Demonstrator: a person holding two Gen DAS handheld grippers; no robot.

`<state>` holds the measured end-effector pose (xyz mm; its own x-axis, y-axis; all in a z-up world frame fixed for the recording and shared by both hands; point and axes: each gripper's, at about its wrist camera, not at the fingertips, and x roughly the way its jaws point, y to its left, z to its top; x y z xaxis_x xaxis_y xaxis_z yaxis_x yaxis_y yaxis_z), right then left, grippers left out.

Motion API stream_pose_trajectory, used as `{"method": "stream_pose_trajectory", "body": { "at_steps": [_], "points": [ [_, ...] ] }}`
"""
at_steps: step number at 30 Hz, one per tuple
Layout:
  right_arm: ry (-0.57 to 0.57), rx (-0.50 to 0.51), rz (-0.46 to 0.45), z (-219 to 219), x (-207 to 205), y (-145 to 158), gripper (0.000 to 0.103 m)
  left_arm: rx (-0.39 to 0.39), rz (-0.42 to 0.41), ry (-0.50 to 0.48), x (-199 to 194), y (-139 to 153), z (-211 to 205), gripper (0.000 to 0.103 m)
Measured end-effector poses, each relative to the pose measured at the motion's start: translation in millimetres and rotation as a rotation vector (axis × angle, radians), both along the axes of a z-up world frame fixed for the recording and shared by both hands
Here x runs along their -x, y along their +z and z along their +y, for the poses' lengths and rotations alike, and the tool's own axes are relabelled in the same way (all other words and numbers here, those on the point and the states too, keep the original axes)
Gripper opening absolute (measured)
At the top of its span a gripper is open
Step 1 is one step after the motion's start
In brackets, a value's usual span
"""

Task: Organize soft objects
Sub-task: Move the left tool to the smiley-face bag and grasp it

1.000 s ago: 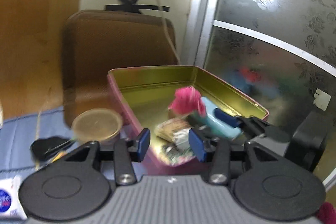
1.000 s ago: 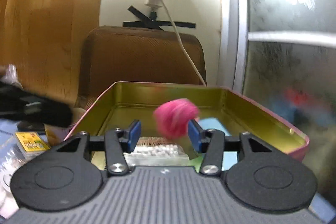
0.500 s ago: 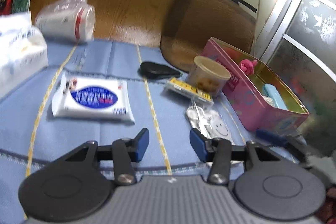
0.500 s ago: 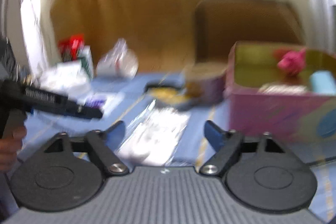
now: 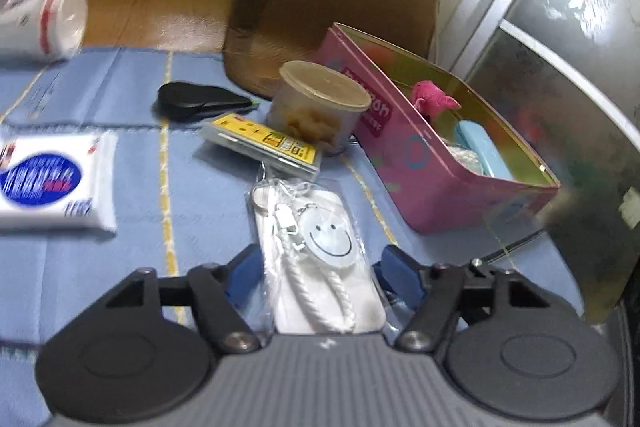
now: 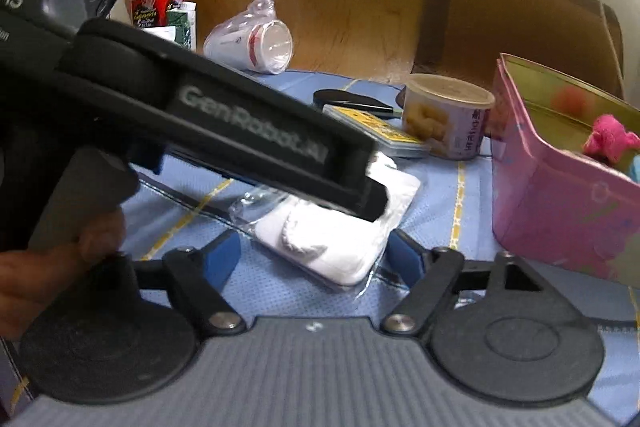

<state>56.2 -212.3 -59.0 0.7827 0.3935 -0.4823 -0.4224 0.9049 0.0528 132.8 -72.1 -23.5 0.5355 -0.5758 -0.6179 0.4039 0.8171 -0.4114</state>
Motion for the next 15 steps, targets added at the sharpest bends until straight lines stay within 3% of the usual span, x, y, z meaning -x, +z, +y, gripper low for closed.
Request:
{"method": "stream_pose_trajectory", "body": {
  "at_steps": [4, 7, 15],
  "points": [
    [0.029, -0.006, -0.017, 2.1, 14.3, -2.4, 0.074, 0.039, 0.031, 0.033, 11.0, 1.8, 26.4, 0.045],
    [0.06, 0.009, -0.059, 9.4, 29.9, -2.2, 0.07, 0.04, 0.037, 0.058, 19.9, 2.7, 39.6, 0.04],
    [0.062, 0.04, -0.196, 24.0, 50.4, 4.8, 0.07, 0.055, -0.041, 0.101, 43.0, 24.5, 53.6, 0.039]
  ]
}}
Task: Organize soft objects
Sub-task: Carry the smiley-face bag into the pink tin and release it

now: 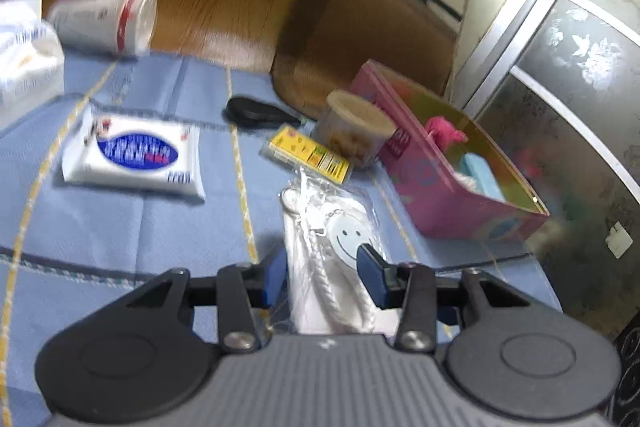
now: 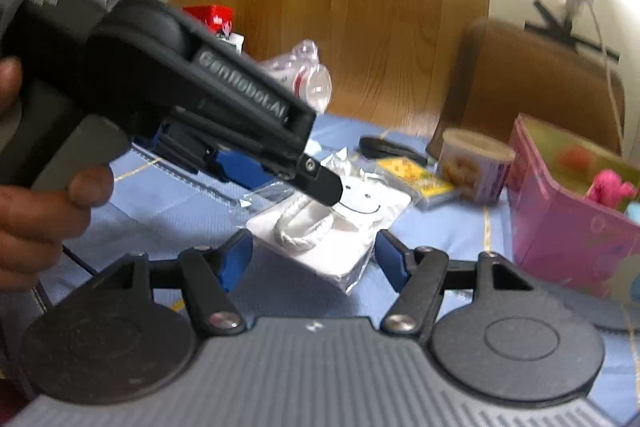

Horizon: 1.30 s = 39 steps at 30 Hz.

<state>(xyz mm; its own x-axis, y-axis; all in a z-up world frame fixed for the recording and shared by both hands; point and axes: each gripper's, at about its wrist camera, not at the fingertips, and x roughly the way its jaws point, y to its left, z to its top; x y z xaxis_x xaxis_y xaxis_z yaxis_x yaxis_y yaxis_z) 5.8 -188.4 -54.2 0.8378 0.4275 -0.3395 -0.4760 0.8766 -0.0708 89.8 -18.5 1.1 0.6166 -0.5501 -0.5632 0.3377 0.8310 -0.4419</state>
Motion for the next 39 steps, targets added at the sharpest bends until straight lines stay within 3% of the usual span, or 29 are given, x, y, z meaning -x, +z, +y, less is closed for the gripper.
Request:
{"method": "stream_pose_trajectory", "body": {
  "at_steps": [9, 21, 29, 39],
  "points": [
    [-0.005, 0.001, -0.082, -2.7, 23.6, 8.9, 0.069, 0.007, -0.037, -0.004, 17.1, 10.1, 3.3, 0.038],
    [0.001, 0.003, -0.061, -0.6, 23.9, 3.8, 0.069, 0.009, -0.007, 0.004, 16.1, 2.9, 5.2, 0.038],
    [-0.057, 0.02, -0.187, -1.6, 34.4, 11.2, 0.069, 0.002, -0.087, -0.027, 14.7, 28.4, -7.6, 0.039],
    [-0.202, 0.006, -0.319, -46.5, 21.1, 32.2, 0.069, -0.047, -0.241, -0.138, -1.8, 74.5, -77.0, 0.039]
  ]
}}
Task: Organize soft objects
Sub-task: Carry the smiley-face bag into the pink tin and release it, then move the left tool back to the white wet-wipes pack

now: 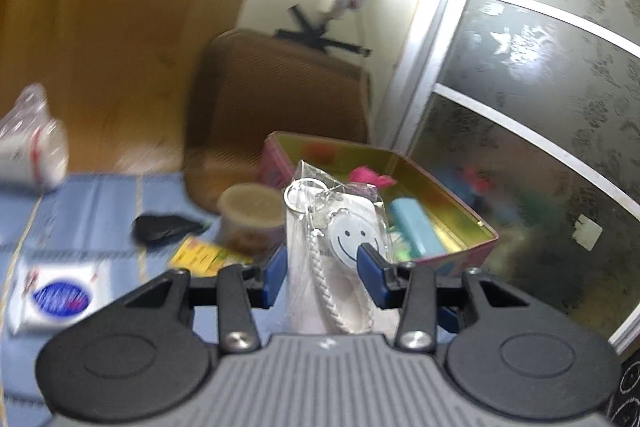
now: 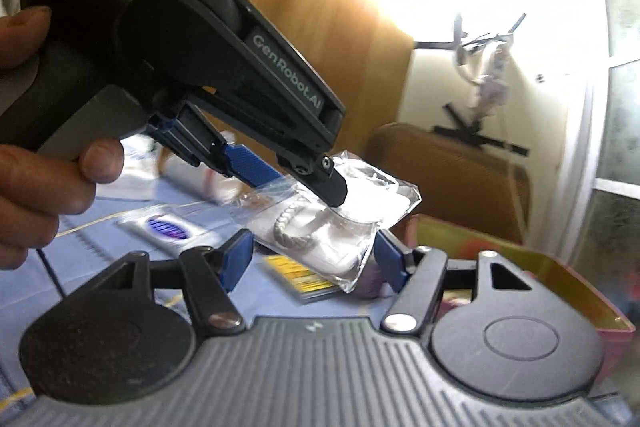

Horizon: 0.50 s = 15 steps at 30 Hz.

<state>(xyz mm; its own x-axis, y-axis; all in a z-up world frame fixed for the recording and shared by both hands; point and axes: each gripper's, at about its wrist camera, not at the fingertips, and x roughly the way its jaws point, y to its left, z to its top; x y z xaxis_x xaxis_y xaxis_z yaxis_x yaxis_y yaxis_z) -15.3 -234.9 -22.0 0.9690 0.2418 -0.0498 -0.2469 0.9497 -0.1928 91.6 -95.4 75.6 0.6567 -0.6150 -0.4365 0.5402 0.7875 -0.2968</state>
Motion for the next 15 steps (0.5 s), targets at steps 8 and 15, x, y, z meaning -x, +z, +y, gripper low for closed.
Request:
{"method": "stream_pose_trajectory", "body": {
  "at_steps": [8, 15],
  "points": [
    [-0.129, -0.017, -0.035, -50.8, -26.0, 2.7, 0.069, -0.031, -0.054, -0.101, -29.7, 14.8, -71.3, 0.039],
    [-0.272, 0.0, -0.025, -78.3, -81.5, -6.5, 0.07, -0.095, -0.08, -0.085, -66.5, 9.8, -116.5, 0.061]
  ]
}}
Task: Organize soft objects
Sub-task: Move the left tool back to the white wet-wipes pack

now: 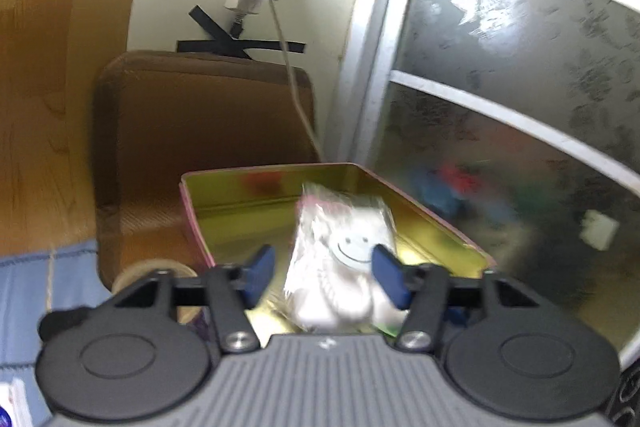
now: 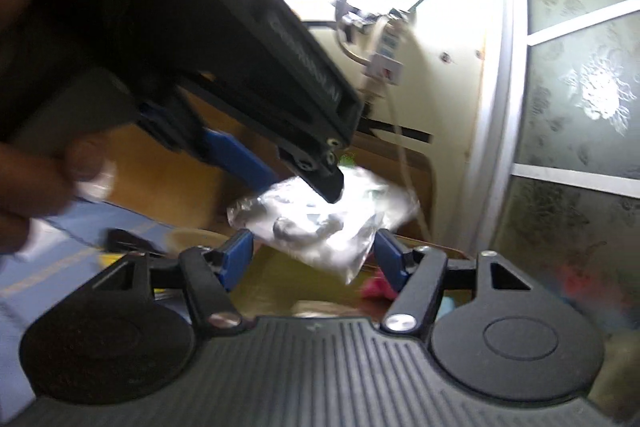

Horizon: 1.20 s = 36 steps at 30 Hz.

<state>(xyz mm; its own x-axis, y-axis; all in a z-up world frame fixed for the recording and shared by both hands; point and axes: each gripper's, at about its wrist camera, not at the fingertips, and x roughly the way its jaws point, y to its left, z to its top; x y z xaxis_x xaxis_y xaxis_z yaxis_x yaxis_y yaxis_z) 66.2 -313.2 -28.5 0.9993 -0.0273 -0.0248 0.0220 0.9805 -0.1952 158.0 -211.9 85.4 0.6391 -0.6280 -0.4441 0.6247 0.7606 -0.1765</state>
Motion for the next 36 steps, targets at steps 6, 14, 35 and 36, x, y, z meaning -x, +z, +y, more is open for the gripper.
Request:
{"method": "stream_pose_trajectory", "body": {
  "at_steps": [6, 14, 35, 36],
  "points": [
    [-0.086, -0.045, 0.065, -16.7, -22.9, -14.2, 0.075, 0.018, 0.042, 0.045, 7.7, -10.0, 35.7, 0.064],
    [0.109, -0.132, 0.05, 7.2, 6.2, -5.0, 0.038, -0.037, 0.109, 0.141, 58.5, -55.4, 140.8, 0.067],
    [0.561, -0.348, 0.622, 202.0, -97.2, -16.4, 0.046, 0.264, 0.212, 0.655, 73.2, -115.5, 359.8, 0.071],
    [0.582, -0.352, 0.627, 204.4, -94.6, -16.1, 0.043, 0.281, 0.22, 0.653, 71.3, -116.6, 362.3, 0.071]
  ]
}}
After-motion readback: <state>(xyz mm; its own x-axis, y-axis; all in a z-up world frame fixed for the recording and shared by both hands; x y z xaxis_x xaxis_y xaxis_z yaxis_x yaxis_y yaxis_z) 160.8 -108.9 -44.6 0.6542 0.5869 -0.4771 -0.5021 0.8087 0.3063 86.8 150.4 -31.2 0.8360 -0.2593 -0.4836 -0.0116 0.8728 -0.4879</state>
